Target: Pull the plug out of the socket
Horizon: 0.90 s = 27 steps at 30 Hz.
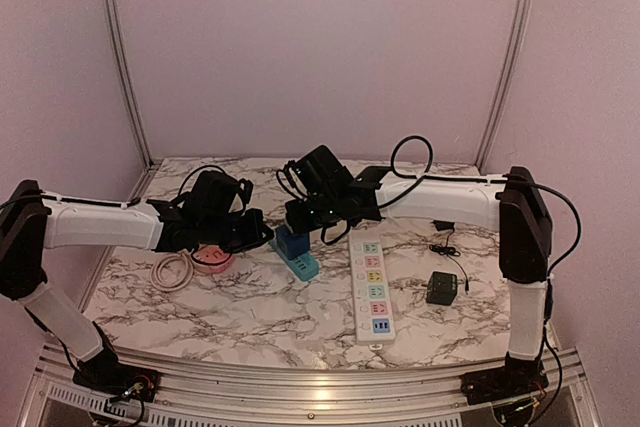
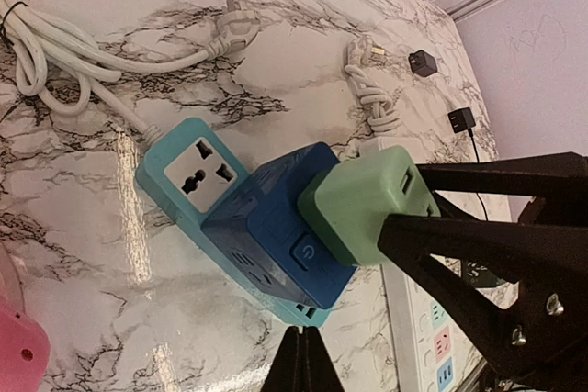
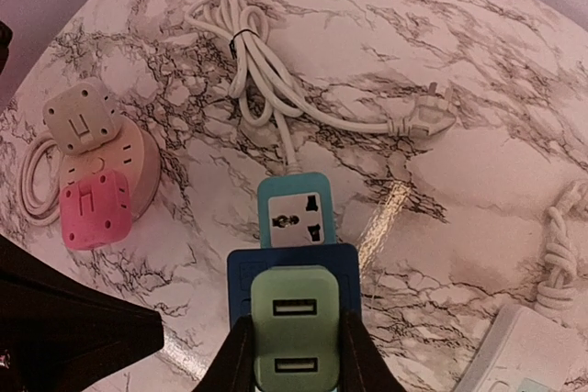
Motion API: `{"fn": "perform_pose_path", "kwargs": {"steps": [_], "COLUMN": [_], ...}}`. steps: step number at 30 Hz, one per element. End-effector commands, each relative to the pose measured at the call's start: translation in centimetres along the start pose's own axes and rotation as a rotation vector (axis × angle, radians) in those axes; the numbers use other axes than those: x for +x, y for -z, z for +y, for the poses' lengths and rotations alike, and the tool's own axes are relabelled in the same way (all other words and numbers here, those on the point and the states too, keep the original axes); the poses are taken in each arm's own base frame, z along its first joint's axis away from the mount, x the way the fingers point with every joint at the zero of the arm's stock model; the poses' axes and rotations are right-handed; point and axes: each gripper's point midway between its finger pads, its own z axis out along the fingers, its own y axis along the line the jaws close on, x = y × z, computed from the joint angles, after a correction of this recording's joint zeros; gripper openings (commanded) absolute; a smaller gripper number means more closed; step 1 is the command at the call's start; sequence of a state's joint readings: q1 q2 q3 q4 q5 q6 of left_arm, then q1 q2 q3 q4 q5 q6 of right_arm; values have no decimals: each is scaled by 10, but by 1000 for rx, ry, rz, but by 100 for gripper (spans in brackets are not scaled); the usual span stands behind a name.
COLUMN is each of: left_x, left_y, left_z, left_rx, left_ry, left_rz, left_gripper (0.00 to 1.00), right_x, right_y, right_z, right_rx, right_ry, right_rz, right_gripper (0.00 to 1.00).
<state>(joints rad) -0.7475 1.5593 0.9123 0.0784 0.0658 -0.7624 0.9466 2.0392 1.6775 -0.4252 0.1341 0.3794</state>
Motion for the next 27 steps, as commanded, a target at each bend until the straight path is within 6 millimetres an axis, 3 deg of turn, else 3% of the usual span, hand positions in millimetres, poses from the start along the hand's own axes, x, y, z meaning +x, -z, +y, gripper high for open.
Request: {"fn": "perform_pose_path", "kwargs": {"steps": [1, 11, 20, 27], "left_x": [-12, -26, -15, -4], "left_y": [-10, -25, -42, -47], "left_z": [-13, -6, -3, 8], "left_rx": [44, 28, 52, 3], "left_ry": [16, 53, 84, 96], "left_rz": [-15, -55, -21, 27], "left_gripper": [0, 0, 0, 0], "right_x": [31, 34, 30, 23], "right_y": [-2, -8, -9, -7], "right_z": [-2, -2, 1, -2], "right_rx": [28, 24, 11, 31], "right_ry": [0, 37, 63, 72], "right_rz": [90, 89, 79, 49], "right_gripper": [10, 25, 39, 38]}}
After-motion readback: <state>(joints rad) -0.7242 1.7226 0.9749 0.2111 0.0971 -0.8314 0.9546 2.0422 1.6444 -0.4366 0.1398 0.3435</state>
